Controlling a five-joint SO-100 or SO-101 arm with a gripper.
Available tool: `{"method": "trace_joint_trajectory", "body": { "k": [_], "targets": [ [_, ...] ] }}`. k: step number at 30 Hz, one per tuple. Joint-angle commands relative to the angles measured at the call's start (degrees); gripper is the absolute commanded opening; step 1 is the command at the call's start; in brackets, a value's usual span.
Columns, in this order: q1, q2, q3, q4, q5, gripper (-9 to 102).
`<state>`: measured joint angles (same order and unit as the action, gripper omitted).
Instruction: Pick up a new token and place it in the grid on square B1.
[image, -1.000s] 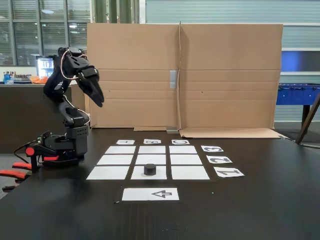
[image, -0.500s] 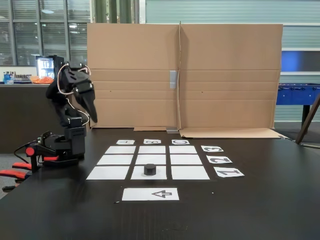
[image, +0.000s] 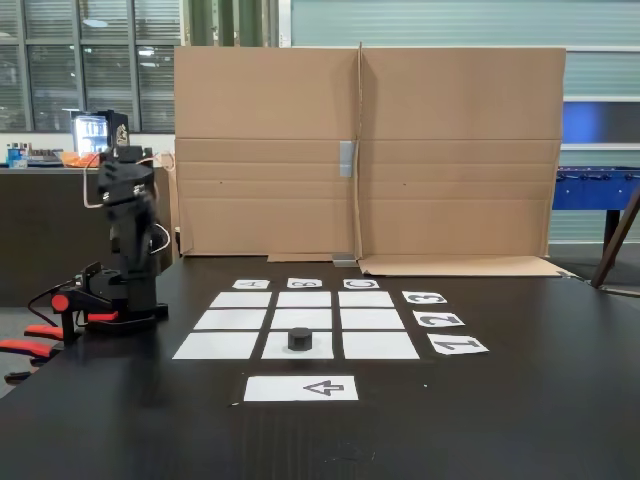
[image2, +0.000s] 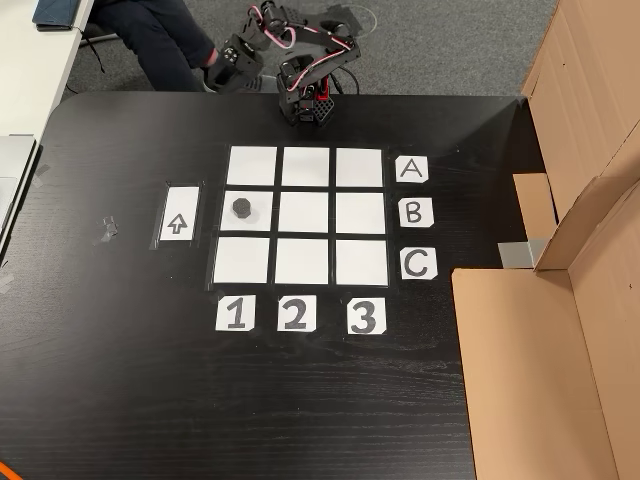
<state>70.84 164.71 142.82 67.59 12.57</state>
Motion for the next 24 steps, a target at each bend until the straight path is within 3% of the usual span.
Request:
{"method": "trace_joint_trajectory", "body": {
  "k": [1,11,24],
  "targets": [
    [4.6,1.4,2.5,-2.3,-1.8,8],
    [9.9,10.6,16.3,-5.1,-6.1,8],
    [10.9,17.0,23.2,-0.2,-7.7,6]
  ]
}}
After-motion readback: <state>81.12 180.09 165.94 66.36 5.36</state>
